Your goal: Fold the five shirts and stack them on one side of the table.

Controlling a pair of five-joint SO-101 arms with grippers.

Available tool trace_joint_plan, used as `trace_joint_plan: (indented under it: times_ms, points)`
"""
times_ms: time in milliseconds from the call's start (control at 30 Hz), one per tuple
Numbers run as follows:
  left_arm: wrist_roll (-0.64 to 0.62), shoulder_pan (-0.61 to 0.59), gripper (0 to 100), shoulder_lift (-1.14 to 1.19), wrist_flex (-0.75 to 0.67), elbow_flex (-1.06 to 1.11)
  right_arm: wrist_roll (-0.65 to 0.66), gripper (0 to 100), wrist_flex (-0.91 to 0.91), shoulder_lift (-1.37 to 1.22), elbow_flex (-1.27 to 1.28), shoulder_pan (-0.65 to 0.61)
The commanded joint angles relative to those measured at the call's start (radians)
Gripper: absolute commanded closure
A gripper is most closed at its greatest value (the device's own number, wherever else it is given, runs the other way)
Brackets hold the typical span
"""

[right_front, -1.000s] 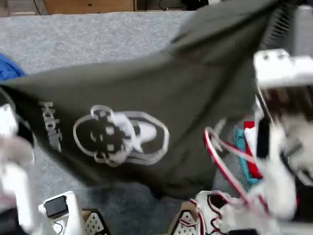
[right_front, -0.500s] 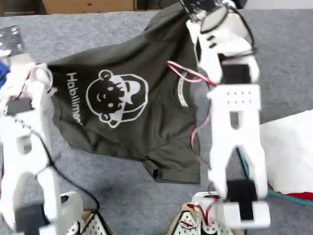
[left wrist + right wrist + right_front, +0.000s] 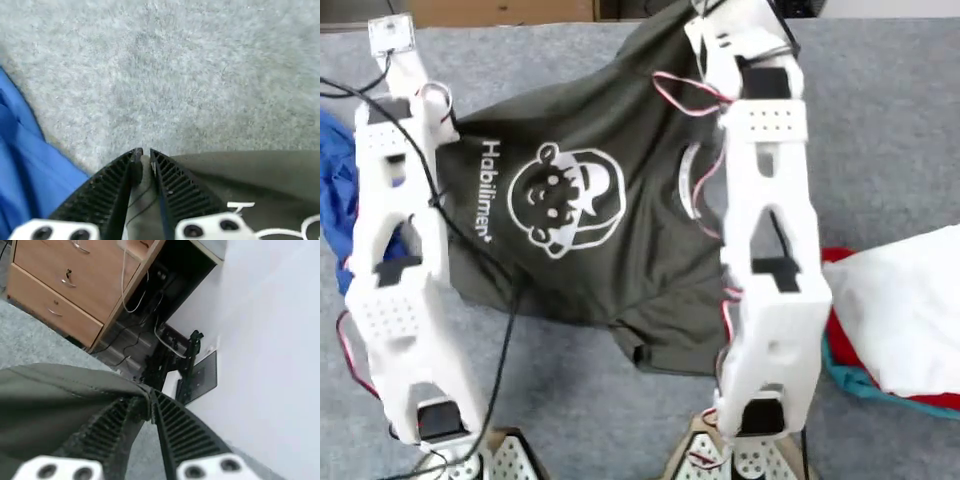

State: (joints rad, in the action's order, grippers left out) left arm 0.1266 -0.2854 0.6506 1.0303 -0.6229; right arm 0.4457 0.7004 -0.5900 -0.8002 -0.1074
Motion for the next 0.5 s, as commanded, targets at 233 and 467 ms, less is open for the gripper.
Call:
trace_joint_plan:
  times_ms: [233,467]
  points:
    - [0.052,0.008,98,0.298,0.738,-0.918,-0.132,99.4,0.733,-0.091,-0.602,0.001]
    - [0.011,-0.037,98,0.246,0.733,-0.819,-0.186,99.4,1.086,-0.09,-0.731,-0.033]
